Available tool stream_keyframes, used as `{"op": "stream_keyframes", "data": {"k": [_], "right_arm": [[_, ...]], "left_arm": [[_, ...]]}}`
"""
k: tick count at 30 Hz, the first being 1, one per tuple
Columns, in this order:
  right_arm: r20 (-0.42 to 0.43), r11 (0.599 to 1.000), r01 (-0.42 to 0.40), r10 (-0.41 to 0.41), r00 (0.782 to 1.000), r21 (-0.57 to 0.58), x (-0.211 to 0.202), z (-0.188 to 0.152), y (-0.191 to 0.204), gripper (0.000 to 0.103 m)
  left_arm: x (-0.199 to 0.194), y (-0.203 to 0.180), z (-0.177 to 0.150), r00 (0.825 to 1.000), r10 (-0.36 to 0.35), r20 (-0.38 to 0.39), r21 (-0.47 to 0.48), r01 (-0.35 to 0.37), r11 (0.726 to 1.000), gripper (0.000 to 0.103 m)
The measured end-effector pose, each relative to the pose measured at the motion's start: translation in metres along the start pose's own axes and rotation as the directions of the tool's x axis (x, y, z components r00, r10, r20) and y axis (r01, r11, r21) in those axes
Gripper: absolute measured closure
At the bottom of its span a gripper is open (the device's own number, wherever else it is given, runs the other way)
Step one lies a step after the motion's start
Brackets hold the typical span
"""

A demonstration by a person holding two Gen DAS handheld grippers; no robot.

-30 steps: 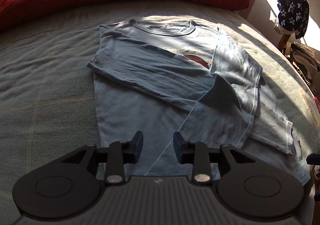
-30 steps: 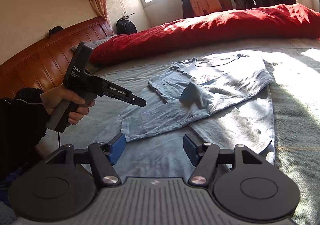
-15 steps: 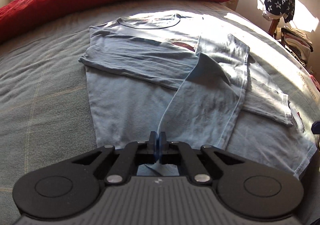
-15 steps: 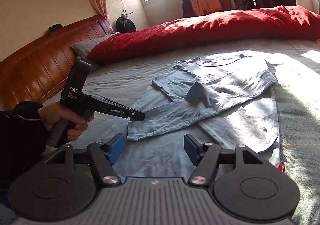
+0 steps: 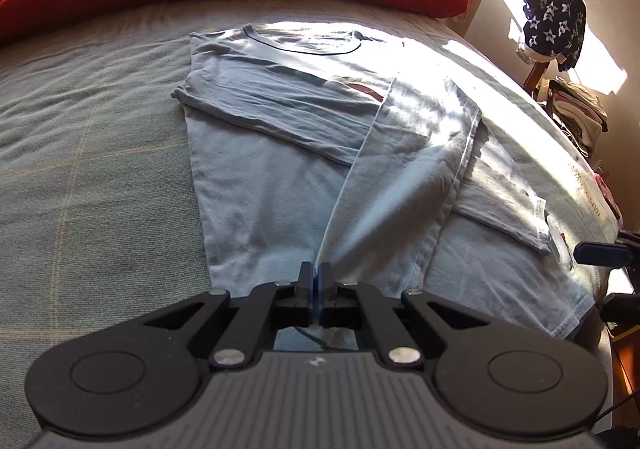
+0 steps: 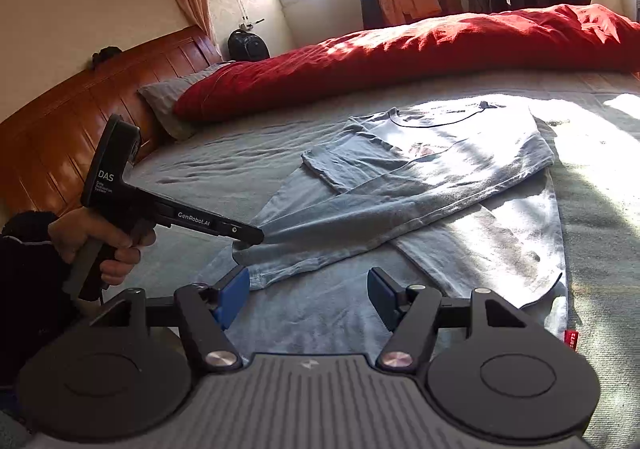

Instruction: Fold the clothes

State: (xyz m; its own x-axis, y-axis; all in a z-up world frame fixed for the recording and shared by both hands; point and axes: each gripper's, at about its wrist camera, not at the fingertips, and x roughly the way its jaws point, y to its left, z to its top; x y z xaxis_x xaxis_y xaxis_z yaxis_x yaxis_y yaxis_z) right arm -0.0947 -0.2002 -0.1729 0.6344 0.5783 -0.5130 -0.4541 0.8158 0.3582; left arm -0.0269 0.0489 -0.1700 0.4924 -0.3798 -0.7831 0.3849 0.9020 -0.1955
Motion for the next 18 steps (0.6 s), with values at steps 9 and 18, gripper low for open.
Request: {"op": "stream_keyframes", "data": {"k": [9,18], "right_arm": [[-0.067,0.997,-0.065,0.068,0.995,0.050,0.038,0.002,-0.013,0.033],[-0.183,0.894,-0.107,0.028,0.983,-0.435,0.103,0.000,0.067,0.051]], "left_arm": [[0.016,0.021,-0.004,1.000,-0.011,-0.026,-0.077,0.009,0.997,0.096],[0.024,0.030,-0.005,0.997,-0.054,-0.049,-0.093,0.050,0.994,0.096]]}}
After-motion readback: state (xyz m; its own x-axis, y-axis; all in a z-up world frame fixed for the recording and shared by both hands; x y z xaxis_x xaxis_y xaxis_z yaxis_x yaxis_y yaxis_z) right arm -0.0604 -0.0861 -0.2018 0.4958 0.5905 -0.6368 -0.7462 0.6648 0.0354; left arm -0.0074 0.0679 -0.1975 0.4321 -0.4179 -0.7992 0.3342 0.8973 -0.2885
